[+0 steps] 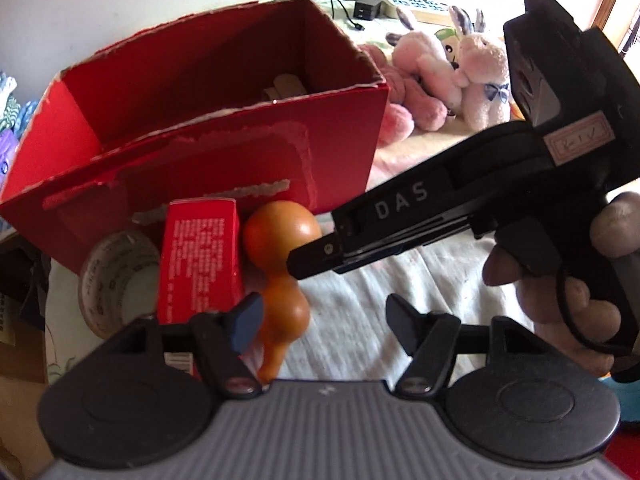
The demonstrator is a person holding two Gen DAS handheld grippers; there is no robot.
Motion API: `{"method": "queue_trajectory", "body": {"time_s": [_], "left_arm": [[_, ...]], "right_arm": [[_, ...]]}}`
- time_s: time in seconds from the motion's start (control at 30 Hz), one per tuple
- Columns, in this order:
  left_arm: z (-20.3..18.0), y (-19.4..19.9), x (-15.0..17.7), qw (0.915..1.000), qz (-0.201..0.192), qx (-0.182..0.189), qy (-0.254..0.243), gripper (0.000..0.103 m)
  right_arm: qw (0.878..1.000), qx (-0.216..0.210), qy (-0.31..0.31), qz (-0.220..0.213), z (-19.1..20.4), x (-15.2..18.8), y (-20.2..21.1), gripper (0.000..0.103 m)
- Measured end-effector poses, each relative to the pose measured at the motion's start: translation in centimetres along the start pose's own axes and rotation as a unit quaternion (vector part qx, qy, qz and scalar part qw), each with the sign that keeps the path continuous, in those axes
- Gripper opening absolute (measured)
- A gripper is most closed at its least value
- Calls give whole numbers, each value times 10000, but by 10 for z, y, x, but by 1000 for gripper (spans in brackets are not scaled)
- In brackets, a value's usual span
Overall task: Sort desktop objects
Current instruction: 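Close both grippers around the orange wooden gourd toy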
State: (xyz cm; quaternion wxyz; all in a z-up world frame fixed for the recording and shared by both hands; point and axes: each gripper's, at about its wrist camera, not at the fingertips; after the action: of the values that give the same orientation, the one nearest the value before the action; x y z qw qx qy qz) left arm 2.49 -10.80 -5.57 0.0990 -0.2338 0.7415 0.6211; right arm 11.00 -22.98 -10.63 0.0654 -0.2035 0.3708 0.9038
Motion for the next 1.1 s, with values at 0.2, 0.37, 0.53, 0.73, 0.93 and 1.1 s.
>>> {"method": "queue_trajectory", "body": {"time_s": [0.2, 0.37, 0.53, 0.73, 0.93, 1.1], "left_arm": [[5, -18, 2, 9999, 141, 54, -4, 72], [5, -21, 5, 9998, 73, 74, -185, 69], [8, -22, 6, 9992, 83, 316, -250, 69], [3, -28, 3, 9965, 222, 730, -355, 67], [7, -19, 5, 9976, 127, 482, -474, 69], [18, -20, 7, 9994, 95, 195, -253, 77]], "right_arm": [[10000, 52, 39, -1, 5, -4, -9, 38], [9999, 107, -24, 100, 1, -4, -15, 39], [9999, 103, 61, 95, -4, -5, -10, 39], [9999, 109, 84, -21, -15, -4, 6, 39], [9990, -84, 422, 89, -10, -7, 8, 39], [9983, -156, 506, 250, -8, -14, -5, 41]]}}
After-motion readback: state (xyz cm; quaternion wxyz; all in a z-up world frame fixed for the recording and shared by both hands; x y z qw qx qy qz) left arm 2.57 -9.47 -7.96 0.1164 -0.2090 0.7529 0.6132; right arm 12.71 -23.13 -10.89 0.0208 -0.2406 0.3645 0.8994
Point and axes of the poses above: each gripper's, at about its wrist camera, not at the fingertips, and y roughly against the way its jaws point, z to its left, x to its underside, and after that the axes turned 15 degrees about y, right-handed
